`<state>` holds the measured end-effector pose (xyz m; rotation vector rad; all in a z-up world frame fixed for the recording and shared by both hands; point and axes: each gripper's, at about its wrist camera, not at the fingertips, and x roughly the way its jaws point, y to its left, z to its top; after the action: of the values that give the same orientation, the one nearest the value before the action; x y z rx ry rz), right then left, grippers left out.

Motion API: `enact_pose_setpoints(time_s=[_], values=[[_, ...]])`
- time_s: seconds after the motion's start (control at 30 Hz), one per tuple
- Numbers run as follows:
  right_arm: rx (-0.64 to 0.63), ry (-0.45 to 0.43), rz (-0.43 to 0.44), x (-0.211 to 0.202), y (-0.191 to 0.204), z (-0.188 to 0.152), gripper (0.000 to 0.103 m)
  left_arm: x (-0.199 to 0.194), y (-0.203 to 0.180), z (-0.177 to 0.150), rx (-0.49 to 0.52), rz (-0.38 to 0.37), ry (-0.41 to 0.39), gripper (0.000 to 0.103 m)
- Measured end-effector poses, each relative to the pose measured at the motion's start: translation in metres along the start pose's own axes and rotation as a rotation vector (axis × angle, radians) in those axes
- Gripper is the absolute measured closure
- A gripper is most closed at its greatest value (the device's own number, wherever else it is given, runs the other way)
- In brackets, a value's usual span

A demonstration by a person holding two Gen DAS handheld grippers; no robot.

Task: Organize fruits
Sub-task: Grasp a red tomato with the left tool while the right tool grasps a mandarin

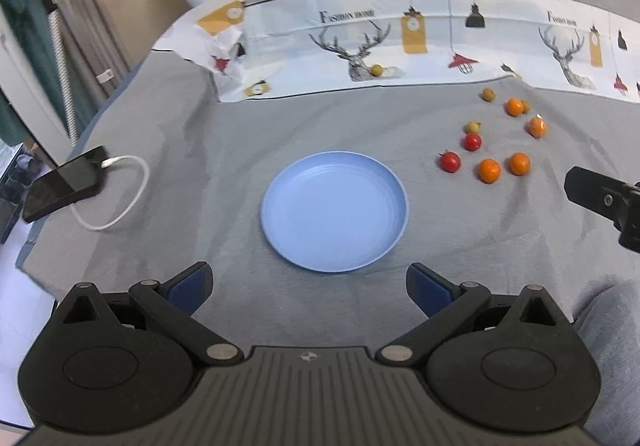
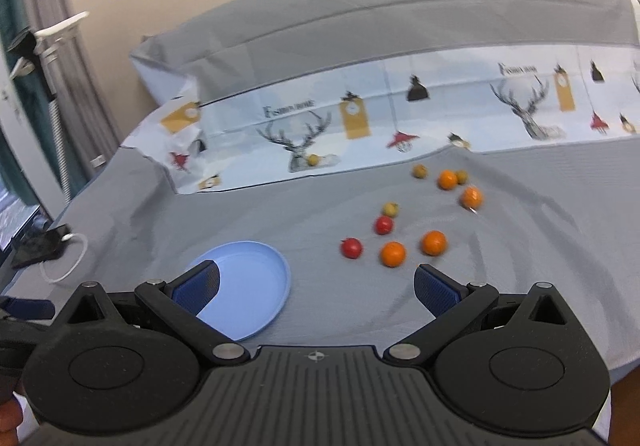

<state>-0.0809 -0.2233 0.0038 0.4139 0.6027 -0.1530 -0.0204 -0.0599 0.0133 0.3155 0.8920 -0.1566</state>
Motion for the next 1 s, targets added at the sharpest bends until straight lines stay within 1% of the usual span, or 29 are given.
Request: enact_pose_setpoints(time_s=[0.23, 0.5, 0.7, 0.9, 1.0], values=[[0.094, 0.041, -0.05, 0.027, -0.042, 0.001, 0.0, 0.019, -0.039, 0.02, 0.059, -0.034, 0.027, 0.0], [0.155, 0.072, -0.115, 0.059, -0.088, 0.002, 0.0, 0.052, -0.088, 0.043, 0.135, -0.033, 0.056, 0.0], [0.195, 0.112, -0.148, 0.088, -0.123, 0.004, 0.0, 0.095, -0.125, 0.064, 0.165, -0.034, 0.108, 0.0], [0.212, 0.148, -0.196, 0.124, -0.157, 0.007, 0.0, 0.146, -0.159, 0.086, 0.172, -0.059, 0.151, 0.0], [0.204, 0.153, -0.221, 0.144, -0.171, 0.01, 0.0, 0.179, -0.174, 0.096, 0.162, -0.083, 0.175, 0.0]])
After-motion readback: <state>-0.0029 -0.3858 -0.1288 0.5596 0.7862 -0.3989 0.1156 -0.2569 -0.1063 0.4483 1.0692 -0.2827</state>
